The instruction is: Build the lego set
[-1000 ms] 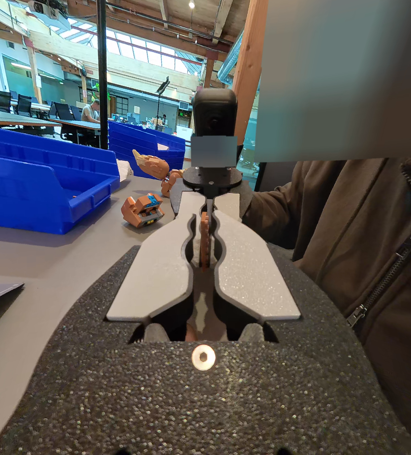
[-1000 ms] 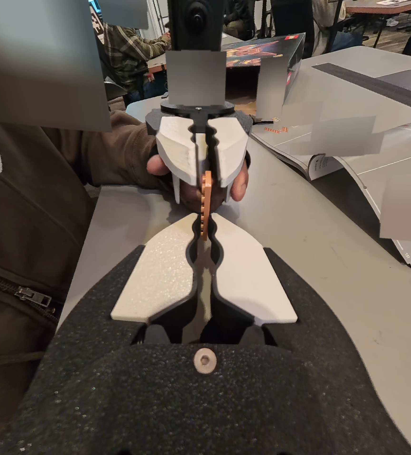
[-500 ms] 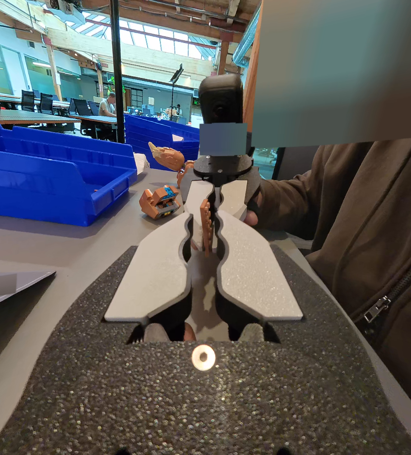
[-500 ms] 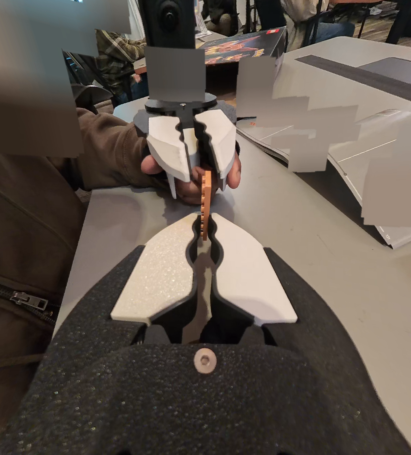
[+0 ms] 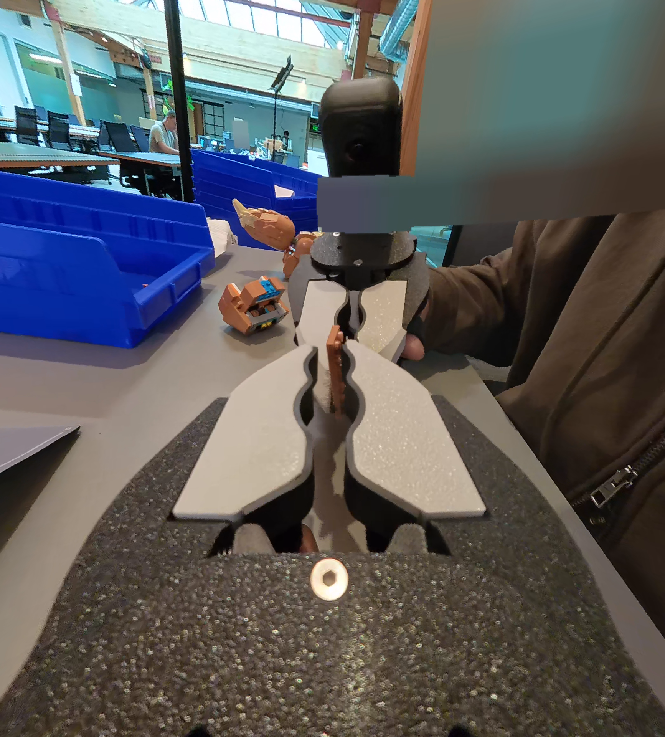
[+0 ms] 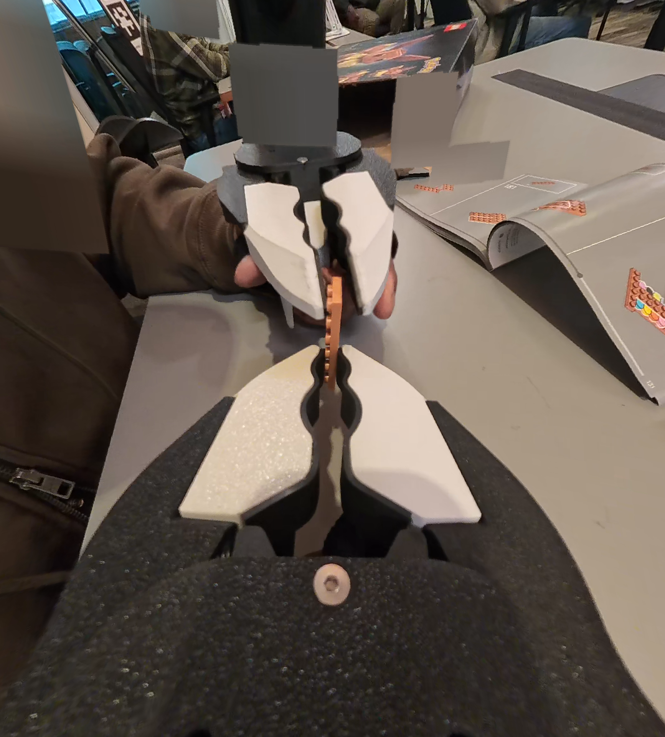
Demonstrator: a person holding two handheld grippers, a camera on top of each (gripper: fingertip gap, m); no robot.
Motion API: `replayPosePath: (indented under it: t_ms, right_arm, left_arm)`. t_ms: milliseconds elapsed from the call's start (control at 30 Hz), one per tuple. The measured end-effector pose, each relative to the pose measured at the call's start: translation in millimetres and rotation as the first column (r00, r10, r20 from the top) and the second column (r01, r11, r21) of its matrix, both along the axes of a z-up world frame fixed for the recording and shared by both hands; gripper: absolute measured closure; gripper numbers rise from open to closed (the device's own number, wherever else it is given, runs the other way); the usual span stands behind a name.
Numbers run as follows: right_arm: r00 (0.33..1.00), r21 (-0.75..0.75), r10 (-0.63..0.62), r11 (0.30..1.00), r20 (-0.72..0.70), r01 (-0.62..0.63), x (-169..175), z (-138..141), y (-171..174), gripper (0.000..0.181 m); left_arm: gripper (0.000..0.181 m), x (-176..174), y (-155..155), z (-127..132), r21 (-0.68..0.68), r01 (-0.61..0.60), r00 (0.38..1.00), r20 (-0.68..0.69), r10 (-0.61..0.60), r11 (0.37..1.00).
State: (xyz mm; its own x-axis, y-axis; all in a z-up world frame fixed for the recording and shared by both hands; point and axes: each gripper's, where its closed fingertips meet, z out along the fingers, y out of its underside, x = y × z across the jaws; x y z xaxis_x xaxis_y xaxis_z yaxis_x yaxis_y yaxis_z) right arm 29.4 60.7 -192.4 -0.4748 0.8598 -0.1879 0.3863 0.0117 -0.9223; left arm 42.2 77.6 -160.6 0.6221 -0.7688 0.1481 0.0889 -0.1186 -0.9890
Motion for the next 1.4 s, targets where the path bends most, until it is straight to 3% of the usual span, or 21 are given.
replayPosePath:
  t_ms: [433, 667, 1033, 1400]
  right_arm:
    - [1.0, 0.001, -0.005, 1.0, -0.019, 0.005, 0, 3, 1, 0.176]
    - [0.999, 0.03, 0.01, 1.0, -0.037, -0.009, 0, 3, -4, 0.175]
    - [0.988, 0.174, -0.089, 0.979, -0.127, 0.11, -7, 8, 14, 0.158]
    - [0.986, 0.253, -0.167, 0.953, -0.017, 0.166, -8, -16, 34, 0.155]
  left_arm:
    - [0.169, 5, -3, -2, -0.033, 0.043, 0.999, 0.005, -0.043, 0.999]
    - [0.176, 7, -5, -2, -0.018, 0.048, 0.999, -0.008, -0.048, 0.999]
    - [0.176, -11, 3, 6, -0.056, -0.019, 0.996, 0.084, 0.024, 0.998]
    - [0.176, -15, 7, 2, -0.084, -0.046, 0.996, 0.07, 0.052, 0.995]
